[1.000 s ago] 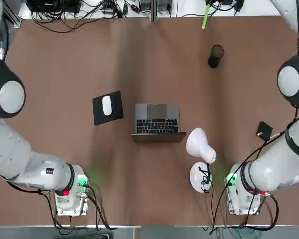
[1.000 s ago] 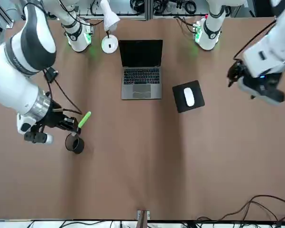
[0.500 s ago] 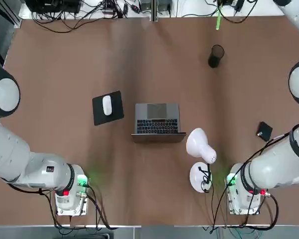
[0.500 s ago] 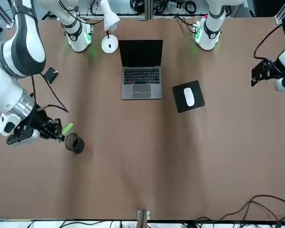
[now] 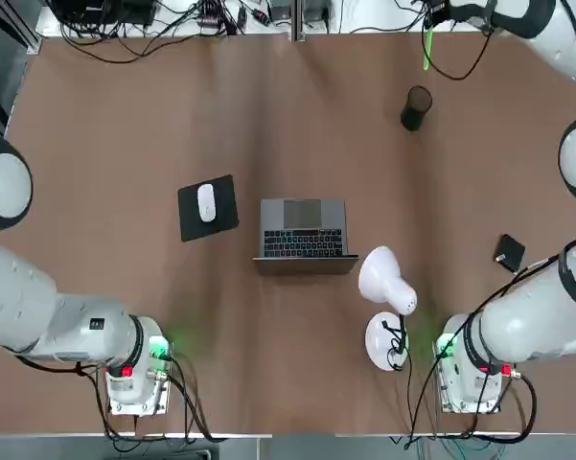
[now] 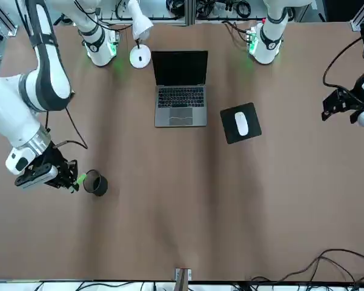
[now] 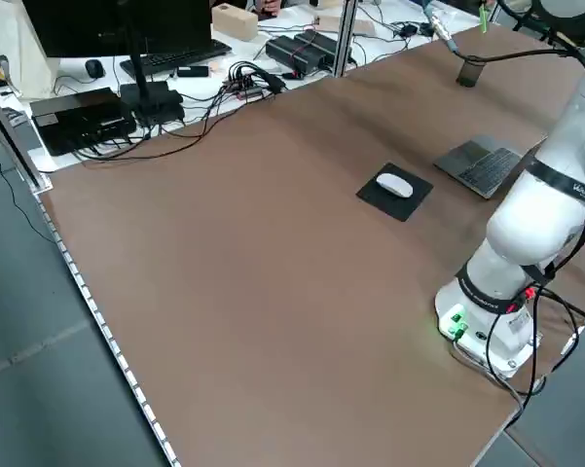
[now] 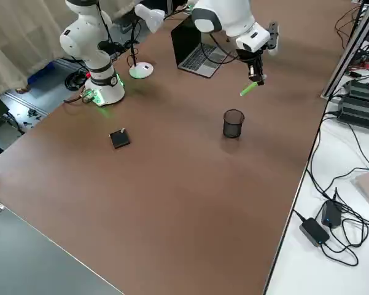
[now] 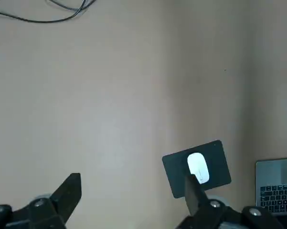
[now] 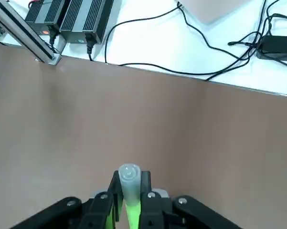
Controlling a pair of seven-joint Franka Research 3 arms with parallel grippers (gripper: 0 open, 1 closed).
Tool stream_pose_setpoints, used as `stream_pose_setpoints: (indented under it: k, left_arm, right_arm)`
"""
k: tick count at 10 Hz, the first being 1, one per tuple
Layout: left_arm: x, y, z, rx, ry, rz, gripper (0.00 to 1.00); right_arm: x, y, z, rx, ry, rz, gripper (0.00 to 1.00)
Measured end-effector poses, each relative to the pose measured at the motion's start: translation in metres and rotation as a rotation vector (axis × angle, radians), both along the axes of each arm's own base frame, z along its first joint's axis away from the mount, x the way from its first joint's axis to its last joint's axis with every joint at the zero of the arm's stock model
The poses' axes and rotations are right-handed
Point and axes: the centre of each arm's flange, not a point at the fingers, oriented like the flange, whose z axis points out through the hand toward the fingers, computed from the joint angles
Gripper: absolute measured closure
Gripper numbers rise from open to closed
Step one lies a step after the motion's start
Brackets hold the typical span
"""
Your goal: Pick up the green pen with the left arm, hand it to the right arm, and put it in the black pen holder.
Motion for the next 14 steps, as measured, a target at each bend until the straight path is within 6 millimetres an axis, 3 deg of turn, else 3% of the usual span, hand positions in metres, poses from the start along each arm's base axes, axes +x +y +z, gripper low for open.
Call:
stream_pose_setpoints:
  k: [4, 11, 14]
  left_arm:
    - [-0.027, -0.007, -0.006, -0.023, -0.017, 0.026, 0.05]
    - [-0.027, -0.01, -0.012, -0.028, -0.011, 0.039, 0.05]
    - [-0.027, -0.01, -0.012, -0.028, -0.011, 0.039, 0.05]
  right_arm:
    - [-0.006, -0.004, -0.036, -0.023, -0.022, -0.02, 0.81]
    - [-0.005, -0.006, -0.096, -0.045, 0.022, -0.03, 0.82]
    - [-0.007, -0.006, -0.105, -0.047, 0.037, -0.029, 0.82]
